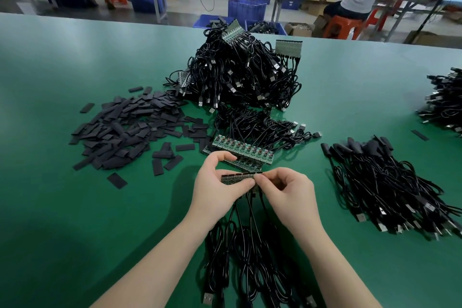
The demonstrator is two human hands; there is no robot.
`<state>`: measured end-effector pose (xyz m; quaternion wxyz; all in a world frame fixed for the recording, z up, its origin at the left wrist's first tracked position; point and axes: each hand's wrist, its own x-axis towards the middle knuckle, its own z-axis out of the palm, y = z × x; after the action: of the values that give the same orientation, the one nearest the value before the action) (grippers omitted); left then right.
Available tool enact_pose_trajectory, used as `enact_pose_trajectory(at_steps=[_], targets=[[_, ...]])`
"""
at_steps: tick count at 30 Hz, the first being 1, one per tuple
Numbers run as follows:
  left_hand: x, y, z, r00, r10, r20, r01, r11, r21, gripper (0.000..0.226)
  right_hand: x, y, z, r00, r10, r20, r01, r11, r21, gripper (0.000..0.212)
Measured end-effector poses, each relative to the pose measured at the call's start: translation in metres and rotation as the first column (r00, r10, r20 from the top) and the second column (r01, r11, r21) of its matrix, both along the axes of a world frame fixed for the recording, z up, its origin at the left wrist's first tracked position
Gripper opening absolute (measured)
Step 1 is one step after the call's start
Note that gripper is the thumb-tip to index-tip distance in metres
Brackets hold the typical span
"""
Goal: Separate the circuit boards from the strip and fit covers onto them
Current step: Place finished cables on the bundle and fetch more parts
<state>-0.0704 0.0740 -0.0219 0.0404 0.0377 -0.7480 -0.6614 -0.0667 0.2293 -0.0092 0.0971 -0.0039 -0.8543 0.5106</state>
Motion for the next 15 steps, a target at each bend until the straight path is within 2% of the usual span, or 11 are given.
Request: enact_pose_trajectory(at_steps=[4, 6, 8, 10, 12, 15], targets=[[0.001, 0.004, 0.000, 0.999, 0.030, -0.031, -0.033, 0.993, -0.110, 0.046, 0.002, -0.005, -0.002, 0.998, -0.052, -0.048, 0.054, 0.997, 0.049, 0.017], [0.000, 0.003, -0.001, 0.999, 0.031, -0.011, -0.032, 0.994, -0.104, 0.046, 0.004, -0.006, -0.001, 0.997, -0.054, -0.057, 0.056, 0.998, 0.031, 0.018], [-0.001, 0.000, -0.003, 1.000, 0.009, 0.028, -0.007, 0.995, -0.096, 0.051, 0.004, -0.002, 0.003, 0.992, -0.087, -0.087, 0.089, 0.996, 0.017, 0.020], [-0.002, -0.002, -0.006, 0.999, -0.045, 0.023, 0.048, 0.982, -0.182, 0.056, 0.002, 0.008, 0.010, 0.972, -0.172, -0.161, 0.174, 0.985, -0.003, 0.019], [0.000, -0.001, -0.007, 0.994, -0.109, -0.028, 0.096, 0.948, -0.305, 0.061, 0.002, 0.018, 0.021, 0.924, -0.265, -0.276, 0.236, 0.963, -0.133, 0.016], [0.000, 0.004, -0.007, 0.984, -0.159, -0.074, 0.113, 0.896, -0.430, 0.069, 0.007, 0.023, 0.045, 0.801, -0.338, -0.494, 0.203, 0.930, -0.307, 0.014]])
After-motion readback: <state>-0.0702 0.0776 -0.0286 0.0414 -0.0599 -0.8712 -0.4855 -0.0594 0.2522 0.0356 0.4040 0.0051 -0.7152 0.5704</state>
